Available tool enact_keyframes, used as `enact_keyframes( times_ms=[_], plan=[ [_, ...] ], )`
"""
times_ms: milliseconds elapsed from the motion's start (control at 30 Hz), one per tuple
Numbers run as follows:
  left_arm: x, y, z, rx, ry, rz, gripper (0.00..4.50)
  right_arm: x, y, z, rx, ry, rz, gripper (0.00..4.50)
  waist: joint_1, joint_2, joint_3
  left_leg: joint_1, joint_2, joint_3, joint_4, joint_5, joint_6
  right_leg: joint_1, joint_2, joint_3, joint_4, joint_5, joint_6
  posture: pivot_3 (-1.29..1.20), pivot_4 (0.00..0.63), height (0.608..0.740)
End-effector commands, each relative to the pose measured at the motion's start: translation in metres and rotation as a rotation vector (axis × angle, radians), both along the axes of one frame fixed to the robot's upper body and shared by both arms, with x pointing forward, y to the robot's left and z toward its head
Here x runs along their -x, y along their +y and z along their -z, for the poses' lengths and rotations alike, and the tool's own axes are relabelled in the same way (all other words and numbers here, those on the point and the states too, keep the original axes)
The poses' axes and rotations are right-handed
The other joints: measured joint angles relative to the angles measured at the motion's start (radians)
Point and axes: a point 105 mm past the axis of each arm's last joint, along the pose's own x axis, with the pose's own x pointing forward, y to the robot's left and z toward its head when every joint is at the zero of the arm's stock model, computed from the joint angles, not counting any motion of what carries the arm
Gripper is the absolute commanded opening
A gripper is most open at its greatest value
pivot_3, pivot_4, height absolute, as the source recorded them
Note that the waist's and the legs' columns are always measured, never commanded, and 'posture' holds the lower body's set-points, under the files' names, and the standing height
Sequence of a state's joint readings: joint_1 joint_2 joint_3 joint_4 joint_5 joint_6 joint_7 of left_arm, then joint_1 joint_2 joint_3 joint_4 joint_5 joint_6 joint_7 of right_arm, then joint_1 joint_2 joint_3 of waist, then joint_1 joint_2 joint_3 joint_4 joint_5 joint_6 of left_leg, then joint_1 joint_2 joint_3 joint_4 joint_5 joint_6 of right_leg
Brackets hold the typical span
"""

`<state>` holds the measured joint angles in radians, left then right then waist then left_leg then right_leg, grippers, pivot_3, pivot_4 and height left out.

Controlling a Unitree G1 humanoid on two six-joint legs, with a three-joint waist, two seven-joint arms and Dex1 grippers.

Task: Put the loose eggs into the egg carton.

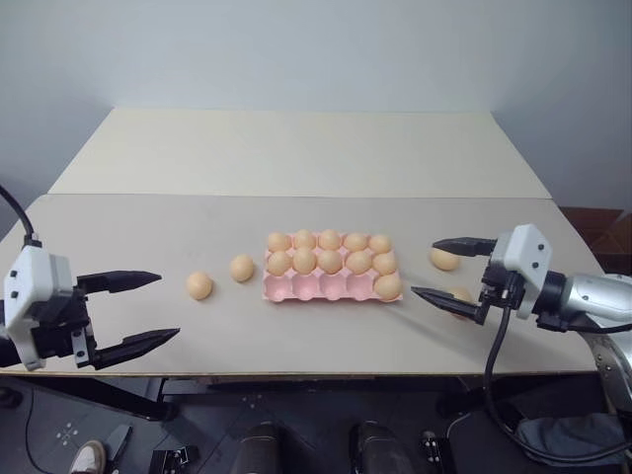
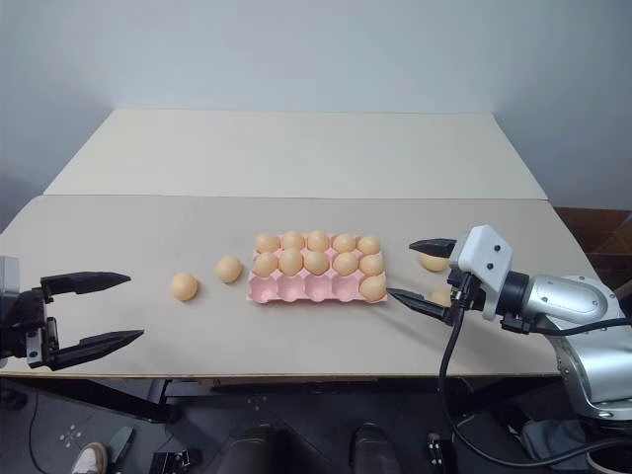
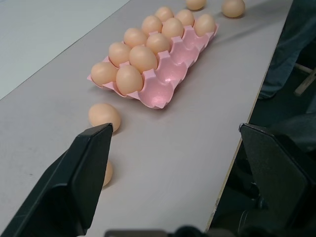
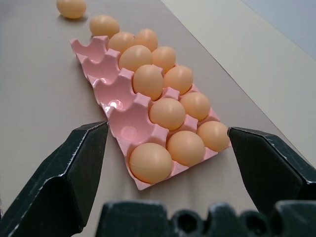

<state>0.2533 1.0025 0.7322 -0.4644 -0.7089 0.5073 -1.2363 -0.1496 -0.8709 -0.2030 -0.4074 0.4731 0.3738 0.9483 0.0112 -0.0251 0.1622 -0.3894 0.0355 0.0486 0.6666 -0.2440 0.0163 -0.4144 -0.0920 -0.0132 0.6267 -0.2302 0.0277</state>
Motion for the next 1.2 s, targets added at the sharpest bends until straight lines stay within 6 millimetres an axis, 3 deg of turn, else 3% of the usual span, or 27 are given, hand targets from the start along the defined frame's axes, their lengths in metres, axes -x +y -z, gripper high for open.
enact_keyframes(
  times_ms=[33,233,467,533,733,967,1033,1133,1200],
  plan=[
    [-0.004,-0.005,-0.007,-0.005,-0.044,0.015,4.45,0.002,0.0,-0.014,0.003,-0.064,-0.001,4.5,0.0,0.0,0.0,0.0,0.0,0.0,0.0,0.0,0.0,0.0,0.0,0.0,0.0,0.0,0.0,0.0,0.15,0.74],
    [-0.008,-0.015,-0.001,0.042,-0.021,0.061,4.45,0.001,-0.009,-0.024,0.019,-0.071,0.064,4.5,0.0,0.0,0.0,-0.001,0.0,0.002,0.0,0.0,0.0,-0.003,0.0,0.002,0.001,0.002,0.0,0.0,0.15,0.74],
    [-0.012,-0.019,-0.005,0.065,0.008,0.14,4.45,0.012,-0.02,-0.019,0.089,-0.003,0.136,4.5,0.0,0.0,0.0,-0.002,0.0,0.003,0.0,0.0,0.0,-0.005,0.001,0.002,0.002,0.005,-0.003,0.0,0.15,0.74],
    [-0.014,-0.023,-0.007,0.09,0.011,0.166,4.45,0.009,-0.025,-0.011,0.119,0.036,0.195,4.5,0.0,0.0,0.0,-0.002,0.0,0.003,0.0,0.0,0.0,-0.005,0.001,0.002,0.002,0.002,0.002,0.0,0.15,0.74],
    [-0.021,-0.035,-0.01,0.136,0.015,0.222,4.45,0.001,-0.038,0.013,0.161,0.173,0.379,4.5,0.0,-0.001,0.0,-0.003,0.0,0.004,0.0,0.0,0.0,-0.006,0.001,0.004,0.002,0.004,-0.002,0.0,0.15,0.74],
    [-0.023,-0.033,-0.009,0.118,0.025,0.231,4.45,-0.014,-0.055,0.052,0.19,0.265,0.573,4.5,-0.004,-0.001,0.0,-0.003,0.0,0.005,-0.001,0.0,0.0,-0.006,0.001,0.004,0.002,0.006,-0.003,0.0,0.15,0.74],
    [-0.024,-0.034,-0.009,0.116,0.023,0.233,4.45,-0.019,-0.059,0.062,0.187,0.3,0.612,4.5,-0.004,-0.001,0.0,-0.002,0.0,0.005,0.0,0.0,0.0,-0.006,0.001,0.005,0.002,0.002,0.002,0.0,0.15,0.74],
    [-0.025,-0.035,-0.008,0.115,0.02,0.236,4.5,-0.026,-0.062,0.074,0.178,0.335,0.649,3.87,-0.005,-0.001,-0.001,-0.002,0.0,0.005,-0.001,0.0,0.0,-0.006,0.001,0.005,0.002,0.002,0.002,0.0,0.15,0.74],
    [-0.025,-0.035,-0.008,0.113,0.02,0.237,4.5,-0.028,-0.06,0.079,0.162,0.366,0.654,3.2,-0.005,-0.001,-0.001,-0.003,0.0,0.005,-0.001,0.0,0.0,-0.007,0.001,0.005,0.002,0.006,-0.003,0.0,0.15,0.74]
  ],
)
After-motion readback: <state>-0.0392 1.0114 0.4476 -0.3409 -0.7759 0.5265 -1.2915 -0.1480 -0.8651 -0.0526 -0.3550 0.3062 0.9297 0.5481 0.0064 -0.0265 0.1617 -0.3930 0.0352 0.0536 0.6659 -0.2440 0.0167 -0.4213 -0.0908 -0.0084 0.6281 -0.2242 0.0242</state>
